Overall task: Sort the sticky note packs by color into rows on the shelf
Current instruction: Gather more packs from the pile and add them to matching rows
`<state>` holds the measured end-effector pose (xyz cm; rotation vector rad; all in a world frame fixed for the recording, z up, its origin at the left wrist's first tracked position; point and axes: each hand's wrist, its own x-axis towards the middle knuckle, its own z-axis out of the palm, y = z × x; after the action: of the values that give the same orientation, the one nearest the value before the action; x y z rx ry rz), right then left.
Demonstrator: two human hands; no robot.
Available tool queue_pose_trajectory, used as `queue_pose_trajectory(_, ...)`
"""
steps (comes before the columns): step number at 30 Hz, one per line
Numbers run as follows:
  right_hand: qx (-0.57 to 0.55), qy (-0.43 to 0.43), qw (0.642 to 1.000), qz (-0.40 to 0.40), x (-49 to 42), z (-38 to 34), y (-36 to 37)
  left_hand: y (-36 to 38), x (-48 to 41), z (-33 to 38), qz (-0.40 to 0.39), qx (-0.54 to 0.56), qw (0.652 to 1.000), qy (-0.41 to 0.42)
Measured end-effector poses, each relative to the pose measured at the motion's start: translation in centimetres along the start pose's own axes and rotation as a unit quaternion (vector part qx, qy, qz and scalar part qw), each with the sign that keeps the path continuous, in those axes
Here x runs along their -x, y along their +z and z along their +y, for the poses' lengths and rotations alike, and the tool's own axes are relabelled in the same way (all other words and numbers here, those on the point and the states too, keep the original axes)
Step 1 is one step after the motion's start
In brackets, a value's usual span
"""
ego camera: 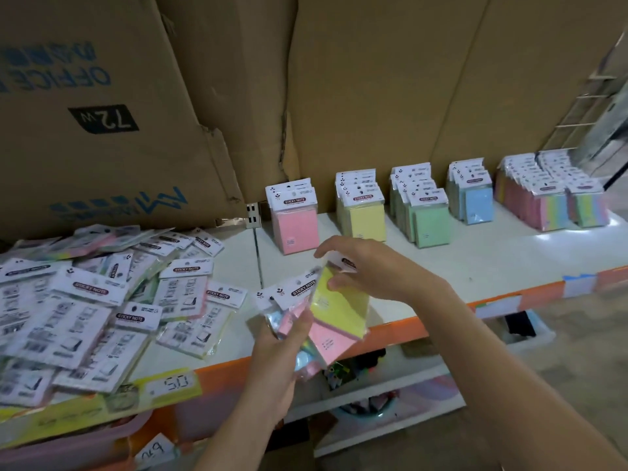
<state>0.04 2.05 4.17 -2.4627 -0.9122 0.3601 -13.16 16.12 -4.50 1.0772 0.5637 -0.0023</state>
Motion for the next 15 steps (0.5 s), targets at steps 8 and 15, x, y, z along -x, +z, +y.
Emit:
queue_pose_trajectory(8,-0.087,0.160,0.953,0.242,4.3,0.8,3.9,-0.1,-0.2,-1.0,-0.036,0.007,0.999,0.033)
queue_pose_trajectory(15,-0.286,0.254,0.899,0.215,9.4,2.1,7.6,0.9,0.2,-3.1,-0.061,-0.016,0.994,0.085)
